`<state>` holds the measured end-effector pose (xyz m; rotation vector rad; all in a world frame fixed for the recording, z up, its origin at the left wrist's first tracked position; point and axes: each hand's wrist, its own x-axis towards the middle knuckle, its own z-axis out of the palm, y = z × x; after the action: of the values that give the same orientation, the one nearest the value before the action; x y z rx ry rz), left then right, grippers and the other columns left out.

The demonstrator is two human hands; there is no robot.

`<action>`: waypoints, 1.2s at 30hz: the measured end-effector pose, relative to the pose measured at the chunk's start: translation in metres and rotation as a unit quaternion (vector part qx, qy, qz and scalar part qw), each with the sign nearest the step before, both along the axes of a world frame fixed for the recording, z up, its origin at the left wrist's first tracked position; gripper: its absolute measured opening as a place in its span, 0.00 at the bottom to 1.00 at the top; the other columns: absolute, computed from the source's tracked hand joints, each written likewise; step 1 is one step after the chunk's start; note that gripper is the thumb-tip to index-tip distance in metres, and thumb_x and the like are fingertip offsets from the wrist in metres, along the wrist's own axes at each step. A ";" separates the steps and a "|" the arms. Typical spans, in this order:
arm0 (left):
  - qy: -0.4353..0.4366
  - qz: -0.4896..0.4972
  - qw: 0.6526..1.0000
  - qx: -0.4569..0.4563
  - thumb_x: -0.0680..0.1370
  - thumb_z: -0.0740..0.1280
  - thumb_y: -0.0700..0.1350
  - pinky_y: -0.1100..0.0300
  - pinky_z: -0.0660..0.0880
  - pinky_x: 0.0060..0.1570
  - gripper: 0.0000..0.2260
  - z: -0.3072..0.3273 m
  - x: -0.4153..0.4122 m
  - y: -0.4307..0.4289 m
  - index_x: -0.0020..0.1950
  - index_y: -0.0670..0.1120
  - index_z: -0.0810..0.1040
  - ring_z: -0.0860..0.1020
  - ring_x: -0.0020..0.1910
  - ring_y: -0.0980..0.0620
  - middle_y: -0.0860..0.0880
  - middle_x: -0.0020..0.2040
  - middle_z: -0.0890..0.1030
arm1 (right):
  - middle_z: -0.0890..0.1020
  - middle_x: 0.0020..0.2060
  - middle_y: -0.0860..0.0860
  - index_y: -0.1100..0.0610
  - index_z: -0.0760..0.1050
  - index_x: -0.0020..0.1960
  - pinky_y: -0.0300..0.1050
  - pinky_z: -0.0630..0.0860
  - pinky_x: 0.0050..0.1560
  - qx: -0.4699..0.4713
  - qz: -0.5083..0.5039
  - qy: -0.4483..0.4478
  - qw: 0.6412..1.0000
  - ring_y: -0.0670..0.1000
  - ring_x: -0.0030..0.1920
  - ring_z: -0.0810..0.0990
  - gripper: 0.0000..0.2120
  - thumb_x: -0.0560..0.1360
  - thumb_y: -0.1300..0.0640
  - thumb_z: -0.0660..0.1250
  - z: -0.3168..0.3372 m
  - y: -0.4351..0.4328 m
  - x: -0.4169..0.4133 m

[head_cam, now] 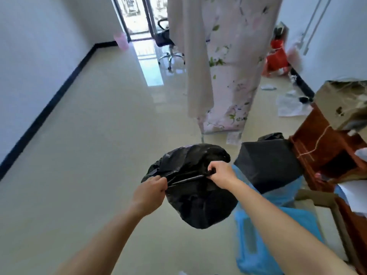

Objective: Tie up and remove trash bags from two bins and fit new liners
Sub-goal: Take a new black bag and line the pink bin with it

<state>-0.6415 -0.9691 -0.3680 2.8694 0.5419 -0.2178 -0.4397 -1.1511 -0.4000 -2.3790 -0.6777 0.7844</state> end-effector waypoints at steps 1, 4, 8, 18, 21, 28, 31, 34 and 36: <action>0.009 0.031 0.999 -0.015 0.79 0.59 0.44 0.52 0.75 0.42 0.04 0.005 -0.011 0.028 0.50 0.48 0.72 0.78 0.47 0.44 0.50 0.46 0.79 | 0.77 0.36 0.47 0.46 0.71 0.35 0.50 0.74 0.41 0.013 0.017 -0.029 0.999 0.55 0.41 0.77 0.13 0.71 0.62 0.68 0.009 0.034 -0.006; 0.009 0.132 0.990 -0.053 0.81 0.56 0.50 0.51 0.76 0.46 0.09 0.020 -0.033 0.107 0.59 0.51 0.71 0.80 0.48 0.42 0.47 0.50 0.82 | 0.75 0.36 0.45 0.47 0.72 0.38 0.45 0.67 0.38 0.066 0.101 -0.122 0.985 0.53 0.40 0.73 0.12 0.68 0.65 0.63 0.039 0.126 -0.026; -0.076 0.196 0.978 0.022 0.81 0.57 0.49 0.52 0.72 0.39 0.14 0.037 -0.040 0.191 0.66 0.50 0.68 0.81 0.46 0.39 0.43 0.48 0.84 | 0.70 0.36 0.43 0.52 0.74 0.37 0.42 0.61 0.38 0.149 0.207 -0.216 0.943 0.50 0.40 0.70 0.13 0.65 0.70 0.63 0.070 0.221 -0.042; 0.140 0.138 0.980 -0.033 0.72 0.64 0.36 0.43 0.54 0.75 0.38 0.036 0.100 0.387 0.78 0.58 0.56 0.44 0.79 0.42 0.44 0.81 0.44 | 0.72 0.34 0.46 0.53 0.71 0.37 0.43 0.66 0.34 0.216 0.322 -0.268 0.882 0.52 0.37 0.71 0.14 0.63 0.71 0.66 0.055 0.400 0.058; 0.220 0.107 0.970 0.015 0.75 0.66 0.42 0.41 0.54 0.73 0.28 0.028 0.149 0.441 0.74 0.57 0.67 0.44 0.80 0.43 0.45 0.81 0.51 | 0.70 0.35 0.44 0.51 0.69 0.37 0.43 0.64 0.36 0.197 0.332 -0.266 0.883 0.50 0.36 0.67 0.14 0.65 0.70 0.66 0.059 0.457 0.121; -0.093 0.216 0.961 0.143 0.72 0.63 0.35 0.52 0.70 0.44 0.07 0.079 0.231 0.581 0.47 0.44 0.76 0.78 0.49 0.40 0.45 0.45 0.80 | 0.75 0.40 0.40 0.42 0.72 0.58 0.41 0.69 0.42 0.087 0.373 -0.073 0.921 0.40 0.41 0.75 0.24 0.70 0.29 0.66 0.116 0.606 0.235; -0.191 0.259 0.940 0.117 0.72 0.64 0.32 0.51 0.74 0.40 0.08 0.087 0.256 0.648 0.48 0.41 0.78 0.78 0.46 0.40 0.43 0.45 0.80 | 0.80 0.46 0.37 0.42 0.77 0.59 0.37 0.71 0.46 0.088 0.362 0.029 0.928 0.40 0.47 0.78 0.30 0.73 0.23 0.51 0.125 0.681 0.261; -0.239 0.274 0.927 0.087 0.74 0.64 0.32 0.51 0.76 0.42 0.09 0.085 0.285 0.722 0.51 0.40 0.79 0.78 0.47 0.41 0.43 0.48 0.79 | 0.78 0.31 0.40 0.48 0.79 0.54 0.45 0.80 0.37 0.099 0.296 0.098 0.945 0.47 0.36 0.82 0.25 0.80 0.32 0.52 0.110 0.769 0.285; -0.263 0.271 0.923 0.077 0.74 0.65 0.31 0.50 0.77 0.47 0.12 0.079 0.308 0.775 0.55 0.38 0.79 0.79 0.49 0.40 0.42 0.51 0.79 | 0.76 0.25 0.46 0.53 0.76 0.54 0.53 0.83 0.35 0.095 0.247 0.140 0.954 0.53 0.29 0.81 0.18 0.82 0.40 0.57 0.092 0.833 0.304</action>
<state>-0.3337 -0.1942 -0.2894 2.6043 1.2230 0.6870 -0.1354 -0.3185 -0.3077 -1.8892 -1.1862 1.1759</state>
